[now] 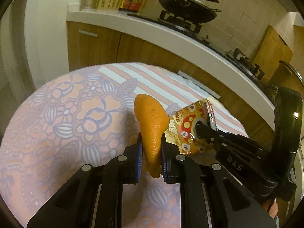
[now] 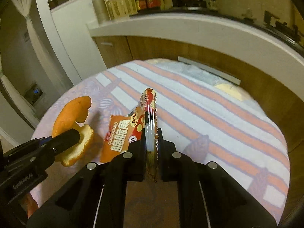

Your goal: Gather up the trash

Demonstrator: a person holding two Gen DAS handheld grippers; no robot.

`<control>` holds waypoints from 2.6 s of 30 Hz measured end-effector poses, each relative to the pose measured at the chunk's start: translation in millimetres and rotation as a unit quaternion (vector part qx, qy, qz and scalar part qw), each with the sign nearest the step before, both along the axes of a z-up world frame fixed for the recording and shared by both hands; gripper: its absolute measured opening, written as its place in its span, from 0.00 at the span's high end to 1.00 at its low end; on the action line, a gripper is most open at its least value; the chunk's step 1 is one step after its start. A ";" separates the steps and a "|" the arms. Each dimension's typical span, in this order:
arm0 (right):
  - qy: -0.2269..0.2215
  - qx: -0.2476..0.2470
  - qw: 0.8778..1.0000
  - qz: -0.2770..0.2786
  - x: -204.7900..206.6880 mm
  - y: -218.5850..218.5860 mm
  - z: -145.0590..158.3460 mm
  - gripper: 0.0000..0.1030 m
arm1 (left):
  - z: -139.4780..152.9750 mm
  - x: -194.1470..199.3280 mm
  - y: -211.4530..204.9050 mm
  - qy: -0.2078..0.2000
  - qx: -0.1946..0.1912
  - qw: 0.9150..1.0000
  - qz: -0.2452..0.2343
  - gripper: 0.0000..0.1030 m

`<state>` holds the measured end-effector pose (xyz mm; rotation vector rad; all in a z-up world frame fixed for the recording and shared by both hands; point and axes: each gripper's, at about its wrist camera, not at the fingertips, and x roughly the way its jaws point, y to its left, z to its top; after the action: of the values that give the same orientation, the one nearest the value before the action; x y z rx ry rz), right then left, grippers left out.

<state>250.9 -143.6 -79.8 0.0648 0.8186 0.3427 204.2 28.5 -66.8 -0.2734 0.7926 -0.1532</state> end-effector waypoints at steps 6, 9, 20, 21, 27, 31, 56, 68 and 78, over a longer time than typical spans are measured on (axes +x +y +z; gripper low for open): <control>-0.035 0.008 0.999 -0.036 -43.8 -30.8 25.3 0.93 | 18.7 -25.8 -10.4 -0.026 -0.012 0.999 -0.022 0.86; -0.051 0.008 0.997 -0.057 -70.2 -50.8 38.7 0.93 | 26.7 -39.4 -22.7 -0.036 -0.022 0.998 -0.040 0.86; -0.103 -0.007 0.984 -0.145 -183.3 -133.7 73.8 0.93 | 43.3 -93.5 -108.8 -0.057 -0.036 0.988 -0.141 0.86; -0.105 -0.009 0.983 -0.153 -194.1 -141.5 74.8 0.93 | 44.2 -98.4 -118.4 -0.058 -0.036 0.986 -0.152 0.86; -0.112 -0.020 0.972 -0.207 -253.3 -187.0 75.1 0.93 | 46.7 -128.9 -176.4 -0.064 -0.033 0.974 -0.216 0.86; -0.114 -0.032 0.963 -0.244 -289.1 -216.1 71.1 0.93 | 45.4 -147.2 -213.1 -0.064 -0.027 0.965 -0.253 0.86; -0.030 -0.007 0.914 -0.404 -401.9 -358.7 2.0 0.92 | -5.7 -220.3 -390.2 -0.024 0.027 0.918 -0.396 0.83; 0.021 -0.001 0.911 -0.412 -391.1 -368.9 -28.2 0.54 | -8.2 -212.4 -385.8 -0.023 0.021 0.921 -0.389 0.48; -0.040 -0.032 0.916 -0.399 -389.1 -336.7 8.6 0.54 | 27.3 -219.5 -347.2 -0.084 0.006 0.936 -0.342 0.30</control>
<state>-138.2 -480.3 -71.2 0.3111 0.6583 -0.4537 -15.3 -318.7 -39.5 0.0406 0.6910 -0.8172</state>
